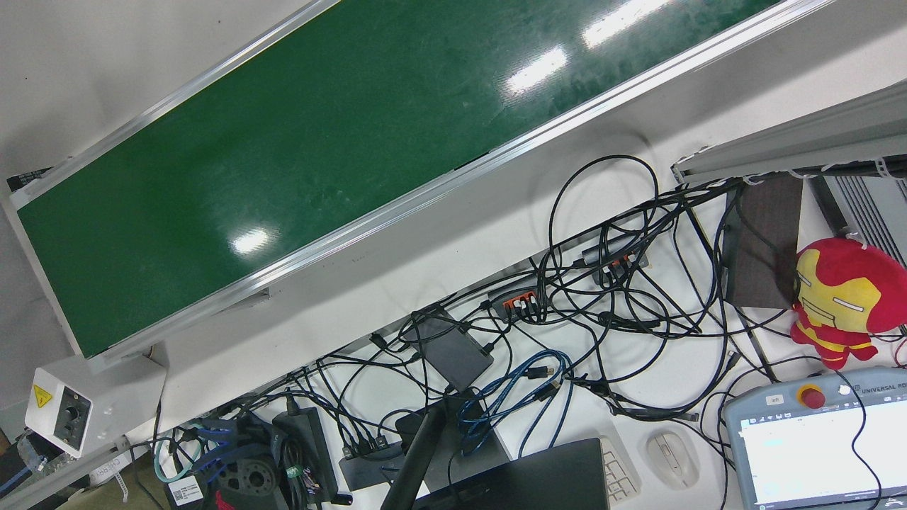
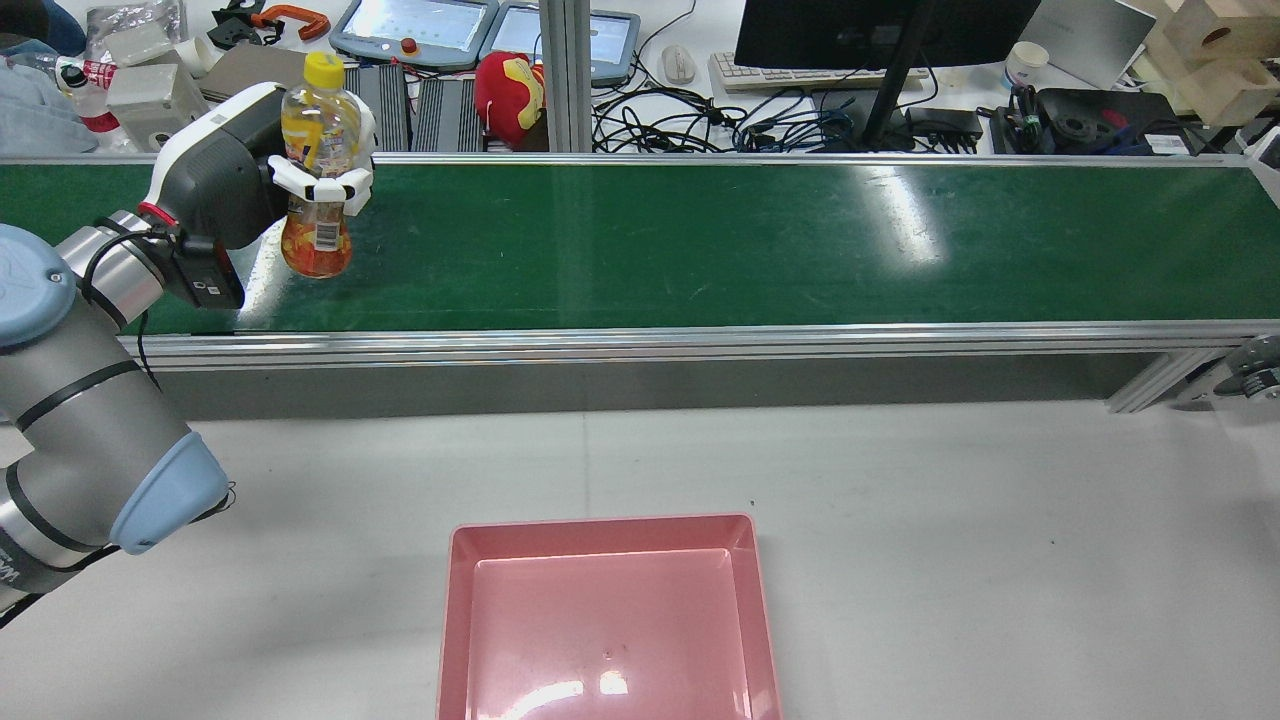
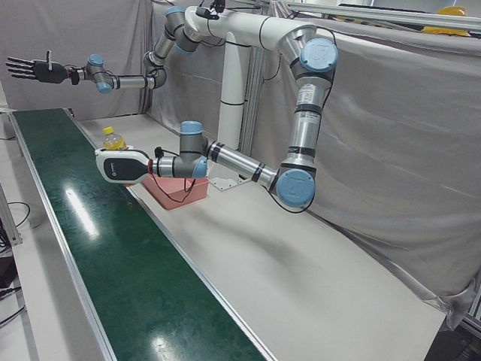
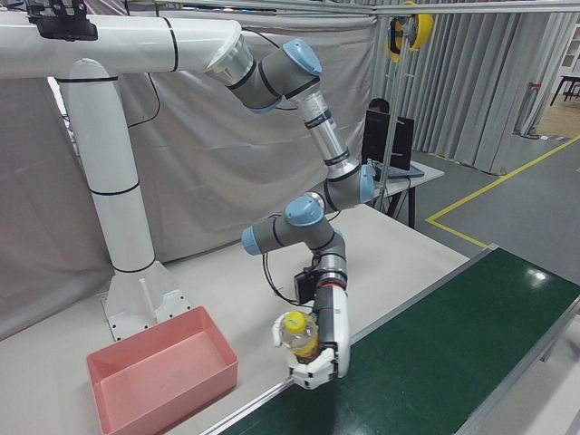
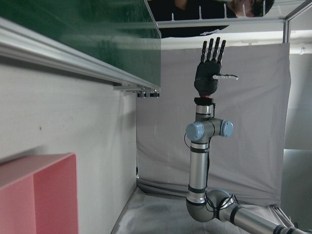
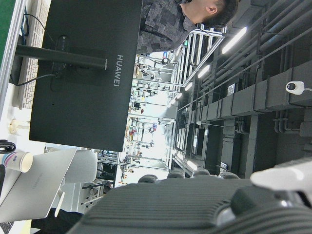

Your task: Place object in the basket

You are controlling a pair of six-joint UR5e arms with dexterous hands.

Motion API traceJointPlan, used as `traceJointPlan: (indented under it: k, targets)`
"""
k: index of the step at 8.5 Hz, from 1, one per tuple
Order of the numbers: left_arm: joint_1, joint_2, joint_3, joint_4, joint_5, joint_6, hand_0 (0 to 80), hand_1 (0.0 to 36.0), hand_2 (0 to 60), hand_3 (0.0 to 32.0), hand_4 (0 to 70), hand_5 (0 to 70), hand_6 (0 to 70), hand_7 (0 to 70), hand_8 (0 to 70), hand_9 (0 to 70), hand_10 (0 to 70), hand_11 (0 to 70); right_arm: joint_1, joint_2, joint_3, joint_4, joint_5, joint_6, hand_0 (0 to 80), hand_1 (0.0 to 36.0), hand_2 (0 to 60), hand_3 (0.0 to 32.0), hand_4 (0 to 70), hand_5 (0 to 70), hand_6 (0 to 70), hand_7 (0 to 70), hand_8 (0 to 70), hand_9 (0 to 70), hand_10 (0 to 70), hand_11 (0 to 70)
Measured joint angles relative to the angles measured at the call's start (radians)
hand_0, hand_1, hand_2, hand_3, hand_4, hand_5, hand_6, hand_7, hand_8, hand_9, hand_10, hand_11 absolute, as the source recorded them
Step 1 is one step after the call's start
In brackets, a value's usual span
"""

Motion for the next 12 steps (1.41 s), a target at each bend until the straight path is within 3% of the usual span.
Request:
traceJointPlan:
  k: [2, 4, 5, 6, 7, 8, 9, 10, 11, 12]
  targets:
    - [0.157, -0.048, -0.071, 0.074, 0.016, 0.007, 56.5, 34.0, 60.0, 0.0, 70.0, 70.0, 70.0, 70.0, 70.0, 70.0, 70.0, 70.0, 0.0, 0.0, 0.0, 0.0, 0.0, 0.0, 0.0, 0.0, 0.0, 0.0, 0.0, 0.0, 0.0, 0.0, 0.0, 0.0, 0.0, 0.0]
    - [0.297, -0.14, -0.087, 0.156, 0.018, 0.05, 56.1, 34.6, 60.0, 0.0, 70.0, 70.0, 70.0, 70.0, 70.0, 70.0, 70.0, 70.0, 0.0, 0.0, -0.001, 0.0, 0.0, 0.0, 0.0, 0.0, 0.0, 0.0, 0.0, 0.0, 0.0, 0.0, 0.0, 0.0, 0.0, 0.0]
    - [0.337, -0.17, -0.09, 0.188, 0.018, 0.069, 57.8, 32.3, 60.0, 0.0, 70.0, 70.0, 70.0, 70.0, 70.0, 70.0, 63.1, 70.0, 0.0, 0.0, -0.001, 0.0, 0.0, 0.0, 0.0, 0.0, 0.0, 0.0, 0.0, 0.0, 0.0, 0.0, 0.0, 0.0, 0.0, 0.0]
    - [0.366, -0.183, -0.095, 0.212, 0.019, 0.079, 57.1, 17.8, 33.7, 0.0, 68.3, 64.3, 32.1, 31.4, 39.7, 49.9, 41.1, 58.5, 0.0, 0.0, -0.001, 0.0, 0.0, 0.0, 0.0, 0.0, 0.0, 0.0, 0.0, 0.0, 0.0, 0.0, 0.0, 0.0, 0.0, 0.0]
    - [0.387, -0.185, -0.112, 0.262, 0.02, 0.085, 53.5, 13.7, 11.0, 0.0, 33.2, 63.6, 12.8, 18.2, 18.2, 24.4, 25.9, 39.0, 0.0, 0.0, -0.002, 0.0, 0.0, 0.0, 0.0, 0.0, 0.0, 0.0, 0.0, 0.0, 0.0, 0.0, 0.0, 0.0, 0.0, 0.0]
    - [0.401, -0.184, -0.138, 0.331, 0.021, 0.097, 51.9, 13.4, 9.6, 0.0, 21.8, 66.9, 9.0, 15.1, 13.5, 18.3, 21.0, 32.0, 0.0, 0.0, -0.002, 0.0, 0.0, 0.0, 0.0, 0.0, 0.0, 0.0, 0.0, 0.0, 0.0, 0.0, 0.0, 0.0, 0.0, 0.0]
    - [0.409, -0.182, -0.17, 0.403, 0.032, 0.122, 50.9, 13.8, 10.1, 0.0, 12.9, 63.6, 5.8, 11.4, 11.5, 15.7, 19.1, 29.4, -0.001, 0.0, -0.003, 0.0, 0.0, 0.0, 0.0, 0.0, 0.0, 0.0, 0.0, 0.0, 0.0, 0.0, 0.0, 0.0, 0.0, 0.0]
    - [0.413, -0.182, -0.191, 0.445, 0.048, 0.145, 50.1, 15.2, 16.0, 0.0, 10.2, 50.0, 3.6, 9.8, 8.6, 11.4, 15.8, 24.7, -0.001, 0.0, -0.003, 0.0, 0.0, 0.0, 0.0, 0.0, 0.0, 0.0, 0.0, 0.0, 0.0, 0.0, 0.0, 0.0, 0.0, 0.0]
    - [0.422, -0.183, -0.203, 0.464, 0.06, 0.16, 49.6, 15.8, 17.9, 0.0, 8.6, 38.2, 1.9, 7.7, 3.5, 3.6, 12.9, 20.5, -0.001, 0.0, -0.003, 0.0, 0.0, 0.0, 0.0, 0.0, 0.0, 0.0, 0.0, 0.0, 0.0, 0.0, 0.0, 0.0, 0.0, 0.0]
    - [0.431, -0.184, -0.208, 0.463, 0.065, 0.167, 50.2, 15.7, 11.9, 0.0, 5.4, 30.7, 0.5, 6.5, 0.7, 0.0, 10.6, 17.3, -0.001, 0.0, -0.003, 0.0, 0.0, 0.0, 0.0, 0.0, 0.0, 0.0, 0.0, 0.0, 0.0, 0.0, 0.0, 0.0, 0.0, 0.0]
